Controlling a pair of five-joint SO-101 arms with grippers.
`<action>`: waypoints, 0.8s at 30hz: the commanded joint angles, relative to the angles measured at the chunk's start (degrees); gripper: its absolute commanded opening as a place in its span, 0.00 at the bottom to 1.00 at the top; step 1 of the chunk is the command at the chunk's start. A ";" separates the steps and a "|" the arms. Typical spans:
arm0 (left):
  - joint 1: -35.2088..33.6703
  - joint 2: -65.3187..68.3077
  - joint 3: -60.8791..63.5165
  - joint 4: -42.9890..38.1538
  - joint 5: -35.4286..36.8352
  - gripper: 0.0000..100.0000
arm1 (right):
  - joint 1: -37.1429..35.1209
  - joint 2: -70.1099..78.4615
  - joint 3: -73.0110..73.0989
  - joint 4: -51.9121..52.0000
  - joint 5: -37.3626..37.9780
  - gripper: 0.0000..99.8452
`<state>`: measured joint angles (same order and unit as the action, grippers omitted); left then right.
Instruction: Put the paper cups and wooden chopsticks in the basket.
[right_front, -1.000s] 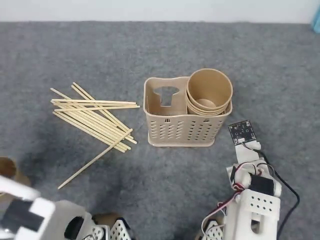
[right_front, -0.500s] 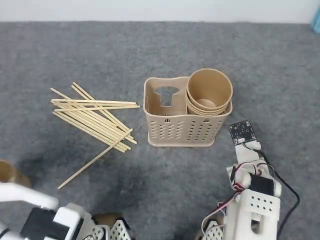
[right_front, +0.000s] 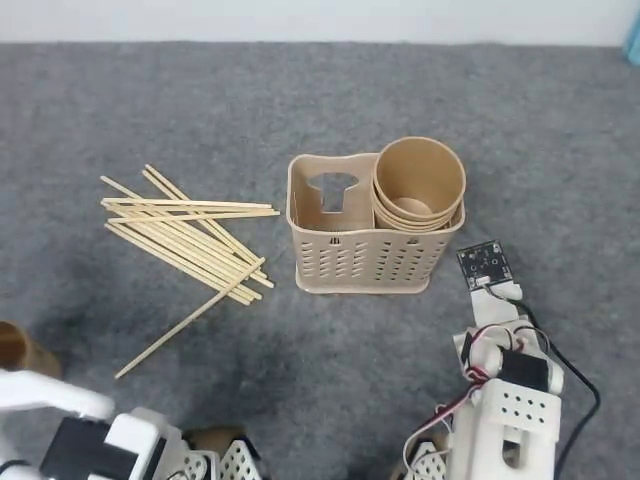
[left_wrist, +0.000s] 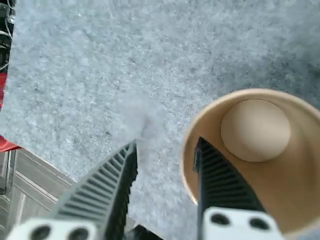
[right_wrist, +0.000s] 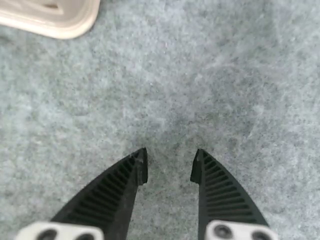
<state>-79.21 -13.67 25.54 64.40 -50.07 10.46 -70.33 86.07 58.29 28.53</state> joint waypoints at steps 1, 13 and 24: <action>0.18 -2.37 3.30 -4.66 0.88 0.18 | 0.13 -1.10 -0.44 -0.75 0.79 0.16; 6.59 -2.64 17.19 -12.75 1.14 0.11 | 0.13 -1.10 -0.44 -0.75 0.79 0.16; 6.68 -2.99 4.35 -4.84 13.63 0.01 | 0.13 -1.10 -0.44 -0.75 0.79 0.16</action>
<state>-73.05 -15.16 35.47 54.73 -39.08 10.46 -70.33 86.07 58.29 28.53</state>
